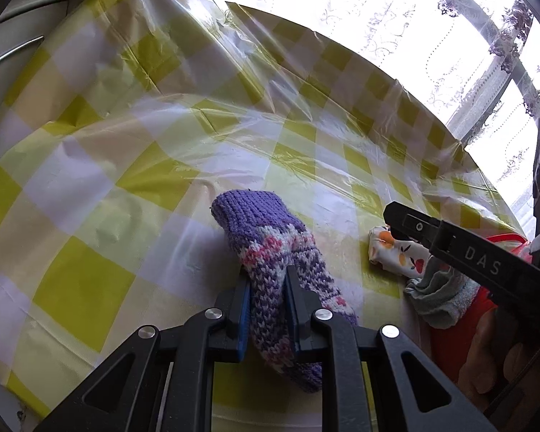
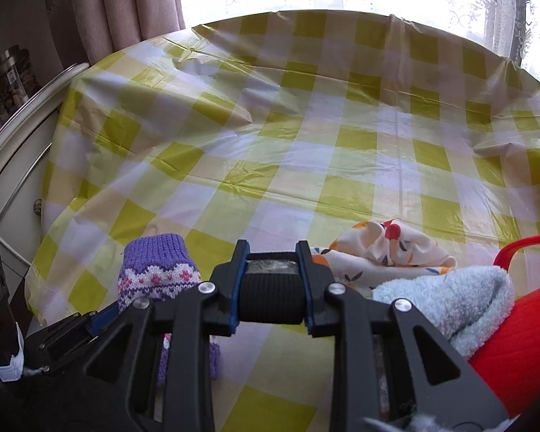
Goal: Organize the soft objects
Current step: 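Carry the purple mitten and black hair tie into the box and open both tools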
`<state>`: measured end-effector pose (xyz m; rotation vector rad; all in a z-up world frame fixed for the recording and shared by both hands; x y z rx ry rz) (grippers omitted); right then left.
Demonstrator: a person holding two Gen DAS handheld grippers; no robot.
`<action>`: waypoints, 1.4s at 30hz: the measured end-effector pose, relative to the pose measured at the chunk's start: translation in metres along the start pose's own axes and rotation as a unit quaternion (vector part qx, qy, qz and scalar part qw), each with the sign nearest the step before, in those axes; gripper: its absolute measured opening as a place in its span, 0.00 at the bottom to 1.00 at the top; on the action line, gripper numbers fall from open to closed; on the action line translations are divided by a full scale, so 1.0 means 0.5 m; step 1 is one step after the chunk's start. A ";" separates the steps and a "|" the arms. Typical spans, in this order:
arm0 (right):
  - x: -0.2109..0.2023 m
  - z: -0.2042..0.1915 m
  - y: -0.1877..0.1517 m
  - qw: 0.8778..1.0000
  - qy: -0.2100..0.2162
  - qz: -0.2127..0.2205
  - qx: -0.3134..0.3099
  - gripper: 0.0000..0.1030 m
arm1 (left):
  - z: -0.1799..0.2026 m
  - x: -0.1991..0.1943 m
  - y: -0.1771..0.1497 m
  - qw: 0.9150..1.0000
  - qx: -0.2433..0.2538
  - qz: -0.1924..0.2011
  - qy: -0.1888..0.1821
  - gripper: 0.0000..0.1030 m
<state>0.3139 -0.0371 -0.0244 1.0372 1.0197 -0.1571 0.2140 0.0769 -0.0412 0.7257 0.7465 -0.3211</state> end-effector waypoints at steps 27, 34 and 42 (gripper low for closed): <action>-0.217 -0.012 -0.207 1.000 0.010 0.006 0.024 0.29 | -0.016 -0.166 -0.076 0.999 0.006 0.004 -0.046 0.17; -0.270 0.012 -0.251 0.999 -0.022 -0.004 0.025 0.29 | 0.009 -0.190 -0.106 0.998 0.022 -0.003 -0.052 0.17; -0.327 0.058 -0.295 0.998 -0.053 -0.009 0.042 0.29 | 0.077 -0.206 -0.159 0.996 0.058 -0.022 -0.069 0.17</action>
Point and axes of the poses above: each gripper's, at about its wrist camera, not at the fingertips, and x roughly the way its jaws point, z to its right, y to its top, the point moved 3 cm from there along x, roughly the way its jaws point, and after that the axes turned 15 degrees about -x, right-handed, at the moved point
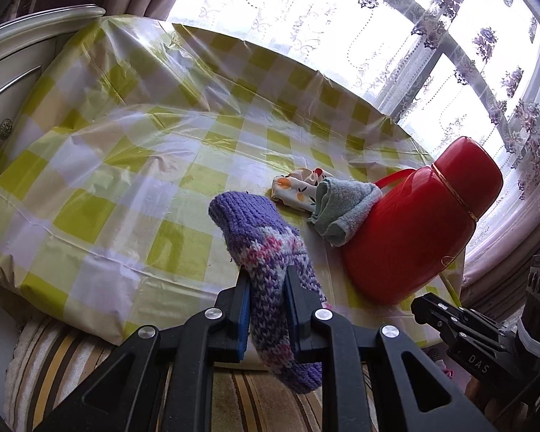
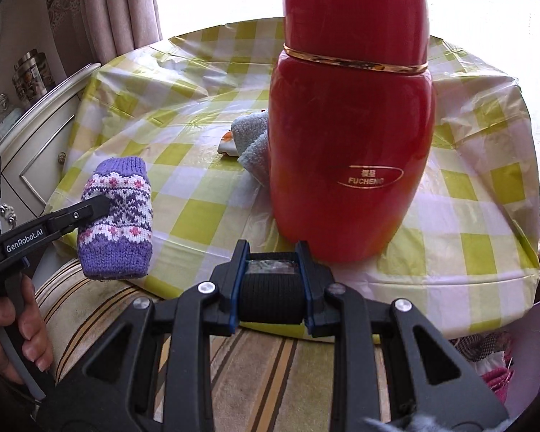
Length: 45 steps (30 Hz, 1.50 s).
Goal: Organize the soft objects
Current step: 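Carry the purple mitten and black hair tie into the box and open both tools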
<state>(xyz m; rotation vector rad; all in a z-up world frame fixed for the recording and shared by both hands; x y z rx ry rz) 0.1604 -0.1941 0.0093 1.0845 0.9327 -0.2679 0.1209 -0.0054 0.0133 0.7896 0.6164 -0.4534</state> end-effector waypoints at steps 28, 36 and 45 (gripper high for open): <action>-0.231 0.302 -0.263 0.977 -0.165 -0.038 0.129 0.29 | 0.350 0.039 -0.227 0.974 0.158 -0.109 -0.117 0.17; -0.291 0.369 -0.331 0.965 -0.198 -0.050 0.164 0.29 | 0.439 0.039 -0.319 0.951 0.198 -0.169 -0.165 0.17; -0.318 0.404 -0.385 0.957 -0.214 -0.071 0.185 0.35 | 0.497 0.046 -0.434 0.909 0.213 -0.287 -0.217 0.30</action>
Point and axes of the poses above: each gripper's, at about its wrist camera, not at the fingertips, and x roughly the way its jaws point, z to its right, y to its top, the point moved 3 cm from there along x, roughly the way its jaws point, and after that the axes turned 15 degrees about -x, right-handed, at the moved point
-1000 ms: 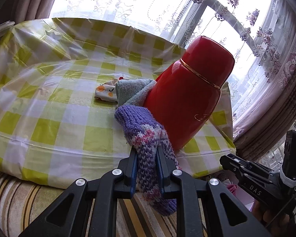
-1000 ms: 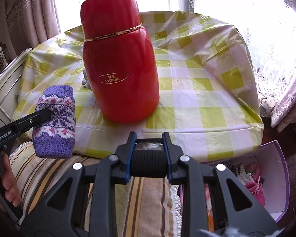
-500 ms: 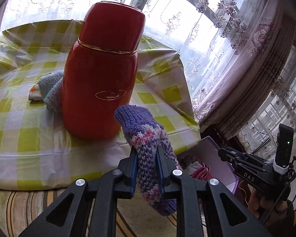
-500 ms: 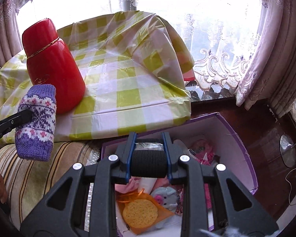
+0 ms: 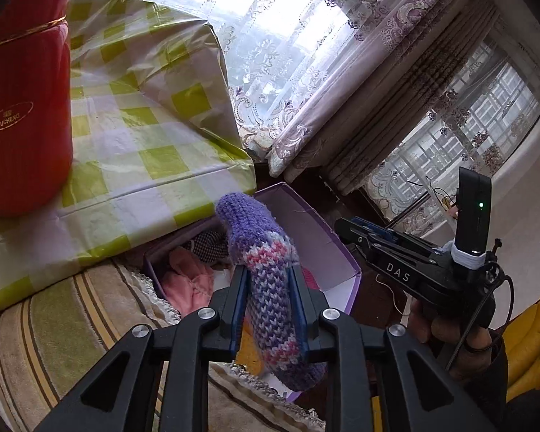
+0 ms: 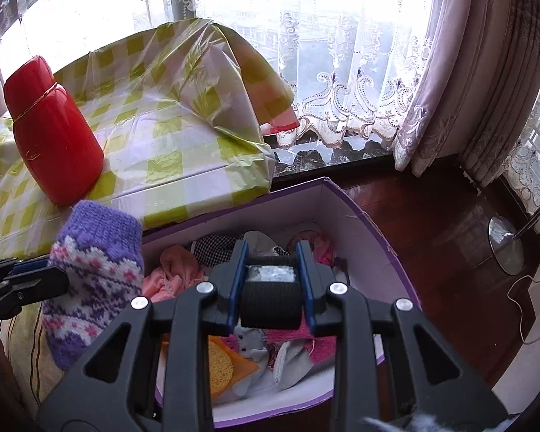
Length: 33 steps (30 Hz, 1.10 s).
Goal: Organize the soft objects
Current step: 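Carry the purple mitten and black hair tie into the box and open both tools, then move both open tools back toward the blue towel and floral cloth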
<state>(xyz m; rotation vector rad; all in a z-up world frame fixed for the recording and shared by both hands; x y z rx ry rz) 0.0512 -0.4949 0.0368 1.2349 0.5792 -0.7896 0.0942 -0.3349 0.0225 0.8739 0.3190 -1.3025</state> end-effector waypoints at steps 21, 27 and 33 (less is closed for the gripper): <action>0.029 -0.134 -0.002 0.995 0.060 -0.038 -0.066 0.66 | -0.113 -0.068 0.013 0.995 -0.066 0.053 0.052 0.52; 0.024 -0.230 0.012 0.990 0.092 -0.037 -0.101 0.66 | -0.174 -0.124 0.019 0.990 -0.096 0.080 0.059 0.52; 0.016 -0.333 0.034 0.981 0.119 -0.031 -0.150 0.66 | -0.240 -0.190 0.037 0.985 -0.117 0.110 0.064 0.52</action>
Point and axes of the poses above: each gripper's, at about its wrist camera, not at the fingertips, and x roughly the way its jaws point, z to its right, y to its top, the point moved 3 cm from there along x, roughly the way its jaws point, and after that the axes turned 15 degrees about -x, right-handed, at the moved point
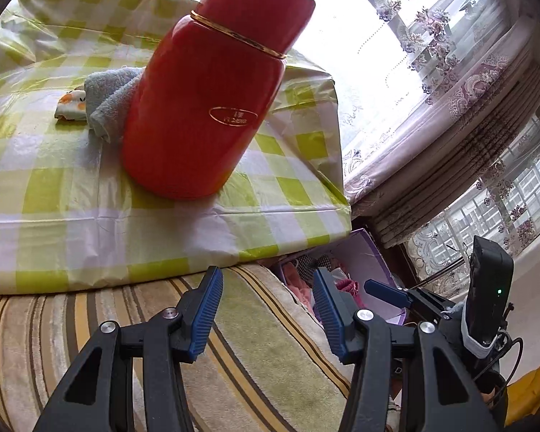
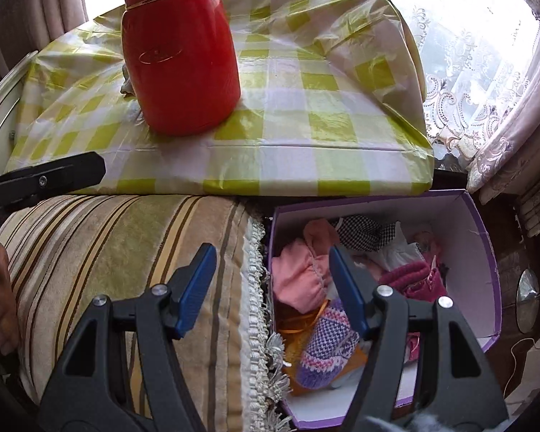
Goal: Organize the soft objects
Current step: 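Move both open tools back toward the blue towel and floral cloth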
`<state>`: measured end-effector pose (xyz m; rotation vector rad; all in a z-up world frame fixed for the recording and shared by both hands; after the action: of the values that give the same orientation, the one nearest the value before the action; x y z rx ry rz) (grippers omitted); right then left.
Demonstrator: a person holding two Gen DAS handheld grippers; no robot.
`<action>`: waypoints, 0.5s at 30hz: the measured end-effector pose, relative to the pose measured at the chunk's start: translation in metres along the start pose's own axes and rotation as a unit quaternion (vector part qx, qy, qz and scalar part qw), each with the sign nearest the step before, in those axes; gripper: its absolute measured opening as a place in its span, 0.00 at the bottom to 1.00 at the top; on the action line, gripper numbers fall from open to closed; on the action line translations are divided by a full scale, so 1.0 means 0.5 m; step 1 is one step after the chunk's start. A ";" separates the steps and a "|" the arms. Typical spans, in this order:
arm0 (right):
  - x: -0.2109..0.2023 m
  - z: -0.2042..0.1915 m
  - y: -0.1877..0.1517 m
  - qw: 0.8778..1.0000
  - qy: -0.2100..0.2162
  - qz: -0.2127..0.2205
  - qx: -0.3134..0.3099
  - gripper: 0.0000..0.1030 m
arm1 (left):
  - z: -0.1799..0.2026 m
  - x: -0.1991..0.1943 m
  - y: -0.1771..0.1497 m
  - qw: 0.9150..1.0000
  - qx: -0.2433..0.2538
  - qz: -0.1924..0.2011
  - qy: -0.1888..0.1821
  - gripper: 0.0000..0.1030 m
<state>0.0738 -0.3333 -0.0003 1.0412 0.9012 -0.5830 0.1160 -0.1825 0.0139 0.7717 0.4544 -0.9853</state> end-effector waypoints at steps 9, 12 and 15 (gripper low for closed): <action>0.014 -0.063 0.073 0.999 0.025 0.010 -0.022 0.66 | -0.109 -0.035 0.106 0.999 -0.011 0.029 0.028 0.52; 0.024 -0.095 0.094 0.999 0.035 0.010 -0.035 0.66 | -0.140 -0.040 0.146 0.998 -0.013 0.038 0.038 0.52; 0.034 -0.121 0.113 0.998 0.044 0.012 -0.042 0.66 | -0.168 -0.040 0.181 0.998 -0.022 0.043 0.037 0.52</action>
<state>0.1051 -0.2548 -0.0009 1.0073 0.9820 -0.4790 0.1846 -0.0785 0.0055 0.7847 0.5011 -0.8656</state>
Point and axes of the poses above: each gripper's, at about its wrist camera, not at the fingertips, and x roughly the way its jaws point, z to its right, y to its top, the point moved 3 cm from there along x, roughly the way its jaws point, and after that the axes turned 15 degrees about -x, right-handed, at the moved point
